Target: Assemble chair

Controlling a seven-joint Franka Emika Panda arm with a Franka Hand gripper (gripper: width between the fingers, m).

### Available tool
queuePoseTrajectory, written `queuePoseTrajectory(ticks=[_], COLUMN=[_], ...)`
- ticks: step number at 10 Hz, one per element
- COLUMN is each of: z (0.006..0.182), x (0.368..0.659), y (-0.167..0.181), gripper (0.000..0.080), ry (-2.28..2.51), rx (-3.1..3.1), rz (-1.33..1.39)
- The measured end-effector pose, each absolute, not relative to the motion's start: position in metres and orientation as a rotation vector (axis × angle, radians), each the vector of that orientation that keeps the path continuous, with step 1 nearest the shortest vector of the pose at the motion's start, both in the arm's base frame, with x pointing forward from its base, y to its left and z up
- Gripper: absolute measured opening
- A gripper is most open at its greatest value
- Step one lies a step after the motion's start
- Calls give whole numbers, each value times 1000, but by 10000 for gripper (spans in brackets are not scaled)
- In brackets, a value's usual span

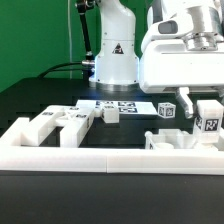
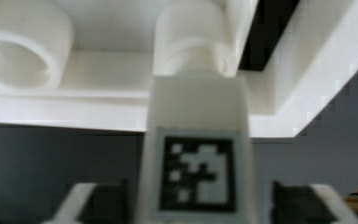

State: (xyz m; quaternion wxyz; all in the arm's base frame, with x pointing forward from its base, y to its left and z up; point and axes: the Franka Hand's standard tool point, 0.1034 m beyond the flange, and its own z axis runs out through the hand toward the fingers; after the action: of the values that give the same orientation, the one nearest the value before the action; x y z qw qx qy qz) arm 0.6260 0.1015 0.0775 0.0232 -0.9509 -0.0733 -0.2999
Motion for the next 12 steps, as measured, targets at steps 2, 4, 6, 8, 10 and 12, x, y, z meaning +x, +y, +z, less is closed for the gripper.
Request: queuePoseTrajectory(ticks=[2,4,6,8,10,12], z=[77,77,81,93,98,94], x=[626,626,628,633,636,633], y=[101,98,96,94,93,94], gripper=[615,643,648,649,649,649], ry=[-237,-246,-261,-267,-284,-289], rx=[-2946,-2950,-2960,-2967,-2977,-2989], rz=[-927,-928,-904,-878,-838,-768])
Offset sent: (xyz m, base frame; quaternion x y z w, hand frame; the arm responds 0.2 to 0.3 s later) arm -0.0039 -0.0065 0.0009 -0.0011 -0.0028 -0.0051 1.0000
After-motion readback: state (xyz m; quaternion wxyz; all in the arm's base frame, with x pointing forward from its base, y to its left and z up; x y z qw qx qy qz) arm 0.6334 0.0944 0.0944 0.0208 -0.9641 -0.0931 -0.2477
